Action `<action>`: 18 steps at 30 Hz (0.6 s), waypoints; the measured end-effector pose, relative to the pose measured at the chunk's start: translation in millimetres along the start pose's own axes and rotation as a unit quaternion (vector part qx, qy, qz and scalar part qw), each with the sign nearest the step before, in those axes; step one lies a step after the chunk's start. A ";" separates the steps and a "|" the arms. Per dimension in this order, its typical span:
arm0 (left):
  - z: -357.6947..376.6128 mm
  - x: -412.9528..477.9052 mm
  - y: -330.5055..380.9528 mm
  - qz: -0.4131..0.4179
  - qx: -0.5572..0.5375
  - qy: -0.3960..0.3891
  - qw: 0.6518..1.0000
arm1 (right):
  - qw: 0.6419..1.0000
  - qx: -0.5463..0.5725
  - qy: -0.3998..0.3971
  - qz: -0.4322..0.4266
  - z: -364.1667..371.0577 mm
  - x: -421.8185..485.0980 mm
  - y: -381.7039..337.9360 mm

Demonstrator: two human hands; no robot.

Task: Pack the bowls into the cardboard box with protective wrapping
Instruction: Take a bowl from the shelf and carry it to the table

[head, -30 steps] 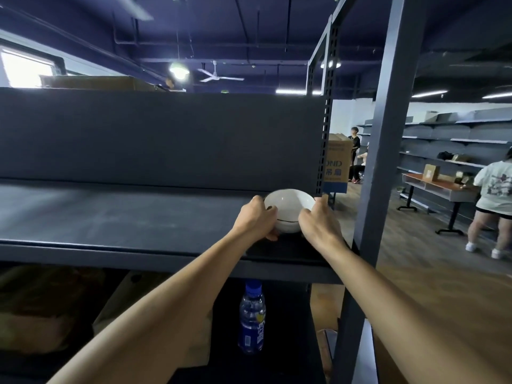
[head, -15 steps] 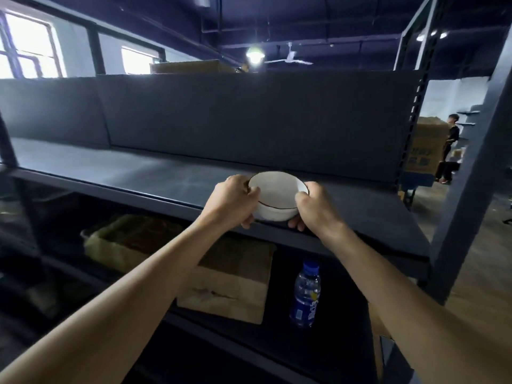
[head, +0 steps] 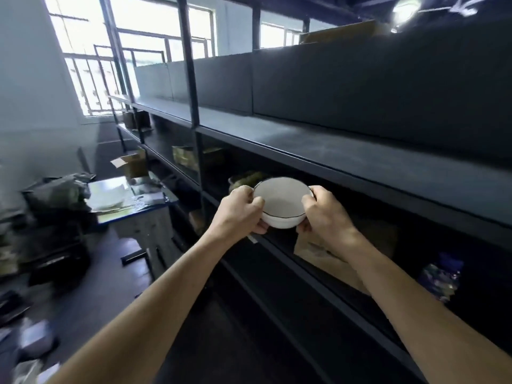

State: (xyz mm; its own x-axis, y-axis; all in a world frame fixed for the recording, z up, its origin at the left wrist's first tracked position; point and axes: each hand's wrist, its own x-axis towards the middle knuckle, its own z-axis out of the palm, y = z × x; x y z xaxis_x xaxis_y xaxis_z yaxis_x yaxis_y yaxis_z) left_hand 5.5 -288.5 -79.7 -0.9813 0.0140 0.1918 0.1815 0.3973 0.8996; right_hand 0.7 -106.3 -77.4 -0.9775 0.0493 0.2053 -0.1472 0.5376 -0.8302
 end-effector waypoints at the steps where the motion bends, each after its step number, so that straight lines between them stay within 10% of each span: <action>1: -10.8 -10.0 -10.7 -0.014 -0.002 0.008 1.000 | 1.000 0.002 -0.020 -0.004 13.4 -7.2 -3.5; 18: -147.8 -181.2 -140.7 -0.204 0.002 0.178 0.963 | 0.963 0.058 -0.261 -0.026 221.0 -112.8 -33.9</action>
State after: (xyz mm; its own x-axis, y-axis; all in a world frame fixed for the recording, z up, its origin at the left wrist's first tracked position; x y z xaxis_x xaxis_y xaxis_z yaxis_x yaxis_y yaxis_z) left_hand 167.2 -482.6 -183.0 -0.8864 -0.4597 -0.0541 -0.2154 0.3062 0.9273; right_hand 82.5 -316.1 -186.9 -0.9066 -0.4217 -0.0161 -0.1837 0.4287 -0.8846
